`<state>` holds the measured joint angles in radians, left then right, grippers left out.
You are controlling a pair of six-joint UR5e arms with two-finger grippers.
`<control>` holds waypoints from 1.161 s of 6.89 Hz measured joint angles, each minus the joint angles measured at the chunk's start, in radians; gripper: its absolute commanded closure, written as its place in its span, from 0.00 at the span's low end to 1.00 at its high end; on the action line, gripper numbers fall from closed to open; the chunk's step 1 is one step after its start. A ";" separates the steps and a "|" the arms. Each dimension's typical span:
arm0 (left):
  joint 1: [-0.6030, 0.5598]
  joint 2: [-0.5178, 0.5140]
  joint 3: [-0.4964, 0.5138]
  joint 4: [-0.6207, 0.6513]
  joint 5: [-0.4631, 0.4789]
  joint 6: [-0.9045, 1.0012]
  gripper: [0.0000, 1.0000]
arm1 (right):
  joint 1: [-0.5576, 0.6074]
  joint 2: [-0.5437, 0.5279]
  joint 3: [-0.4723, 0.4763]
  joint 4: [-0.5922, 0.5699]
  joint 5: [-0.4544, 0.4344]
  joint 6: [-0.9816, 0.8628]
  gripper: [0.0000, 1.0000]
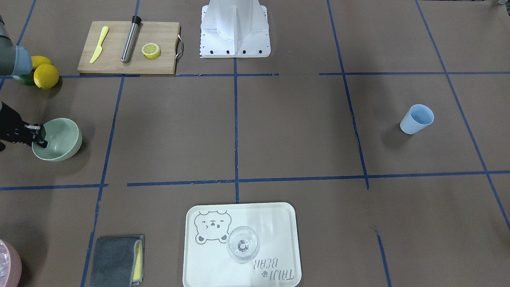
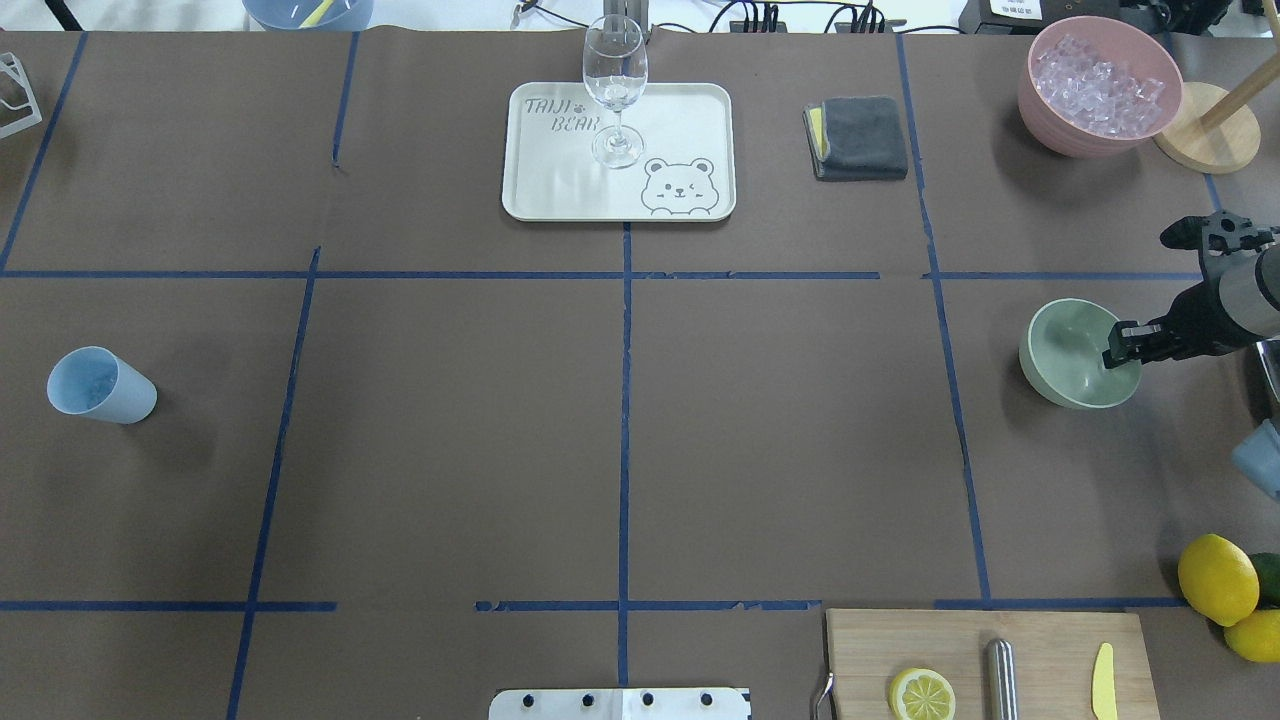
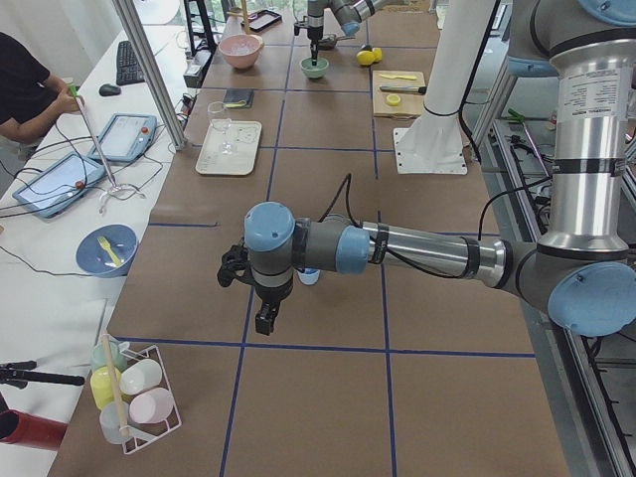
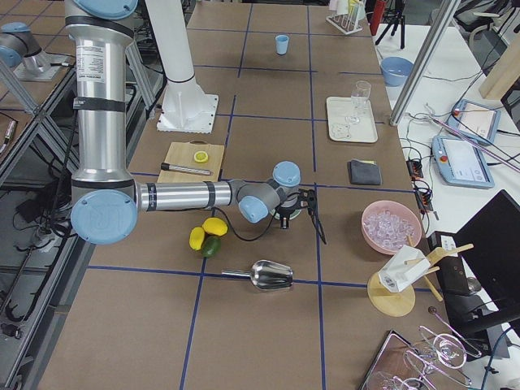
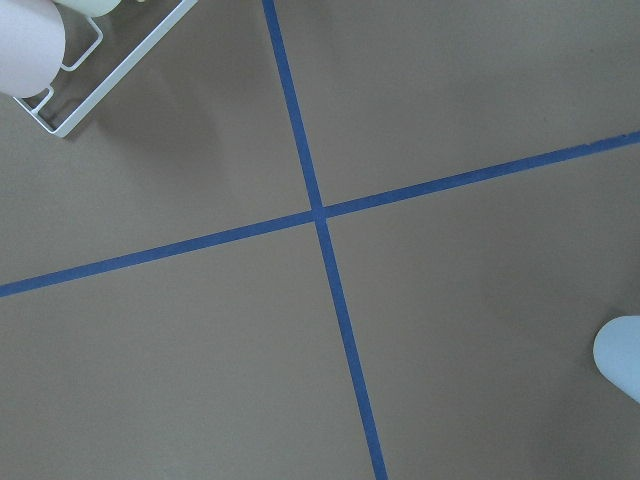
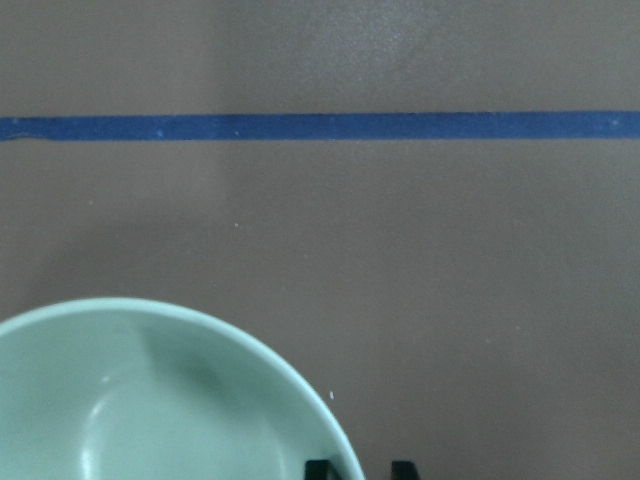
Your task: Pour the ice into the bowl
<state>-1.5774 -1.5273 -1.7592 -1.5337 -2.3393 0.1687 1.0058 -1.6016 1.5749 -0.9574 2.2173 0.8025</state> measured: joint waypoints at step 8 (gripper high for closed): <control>0.024 0.000 -0.040 -0.007 -0.042 0.003 0.00 | -0.354 0.354 0.195 -0.052 -0.146 0.741 1.00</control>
<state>-1.5535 -1.5276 -1.7996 -1.5408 -2.3809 0.1719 0.6514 -1.2473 1.7694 -1.0093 2.0717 1.5439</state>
